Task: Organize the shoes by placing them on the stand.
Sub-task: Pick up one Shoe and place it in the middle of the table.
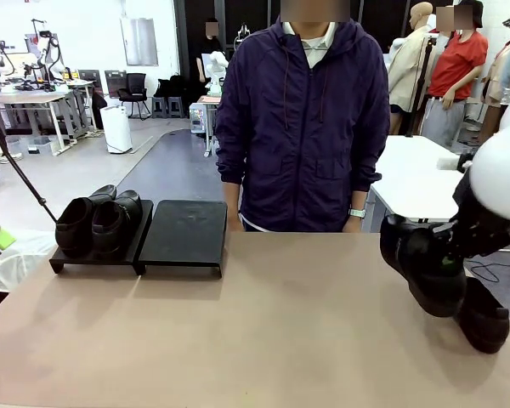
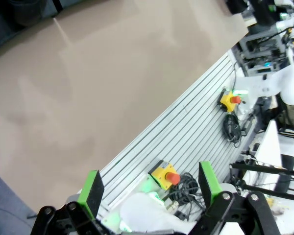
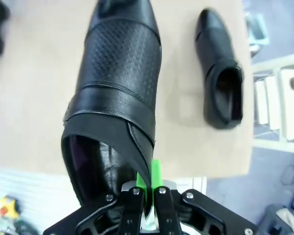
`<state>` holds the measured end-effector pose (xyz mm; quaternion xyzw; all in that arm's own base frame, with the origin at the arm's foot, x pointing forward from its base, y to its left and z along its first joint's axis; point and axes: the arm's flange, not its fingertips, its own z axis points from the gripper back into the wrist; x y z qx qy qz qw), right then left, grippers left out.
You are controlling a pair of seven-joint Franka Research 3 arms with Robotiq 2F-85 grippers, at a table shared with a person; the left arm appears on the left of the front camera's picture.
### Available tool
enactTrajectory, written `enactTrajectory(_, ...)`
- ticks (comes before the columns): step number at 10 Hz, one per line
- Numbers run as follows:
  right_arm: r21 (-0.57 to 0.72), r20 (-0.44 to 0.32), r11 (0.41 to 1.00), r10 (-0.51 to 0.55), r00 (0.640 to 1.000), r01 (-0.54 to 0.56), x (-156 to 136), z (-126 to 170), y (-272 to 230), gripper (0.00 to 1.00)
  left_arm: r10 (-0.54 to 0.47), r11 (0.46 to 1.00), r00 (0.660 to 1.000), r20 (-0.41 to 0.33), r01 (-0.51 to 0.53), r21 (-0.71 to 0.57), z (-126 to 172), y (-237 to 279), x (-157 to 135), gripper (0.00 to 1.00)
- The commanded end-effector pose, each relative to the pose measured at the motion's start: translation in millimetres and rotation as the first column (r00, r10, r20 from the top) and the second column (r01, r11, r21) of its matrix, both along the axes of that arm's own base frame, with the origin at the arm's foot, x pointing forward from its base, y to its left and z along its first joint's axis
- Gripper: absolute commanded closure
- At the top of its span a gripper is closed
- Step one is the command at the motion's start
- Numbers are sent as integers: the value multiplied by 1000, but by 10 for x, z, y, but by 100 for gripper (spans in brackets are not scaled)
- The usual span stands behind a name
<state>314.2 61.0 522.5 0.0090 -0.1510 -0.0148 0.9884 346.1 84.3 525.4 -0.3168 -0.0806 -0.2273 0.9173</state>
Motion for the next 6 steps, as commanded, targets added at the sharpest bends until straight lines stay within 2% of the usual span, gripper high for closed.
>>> enactTrajectory(1, 28, 47, 998, 48, 998, -49, -679, -118, 395, 100, 2, 1000, 1000, -12, -2, 3, 18, 19, -16, 0)
enactTrajectory(2, 19, 71, 989, 144, 987, -145, -784, -118, 763, 100, 2, 1000, 1000, -12, -2, 3, 18, 19, -16, 0)
enactTrajectory(3, 46, 51, 977, 204, 978, -206, -815, -152, 1116, 100, 2, 1000, 1000, -12, -2, 3, 18, 19, -16, 0)
enactTrajectory(4, 60, 18, 974, 216, 976, -216, -807, -234, 1443, 100, 2, 1000, 1000, -12, -2, 3, 18, 19, -16, 0)
enactTrajectory(6, 83, -30, 989, 123, 992, -120, -698, -463, 1993, 100, 2, 1000, 1000, -12, -2, 3, 18, 19, -16, 0)
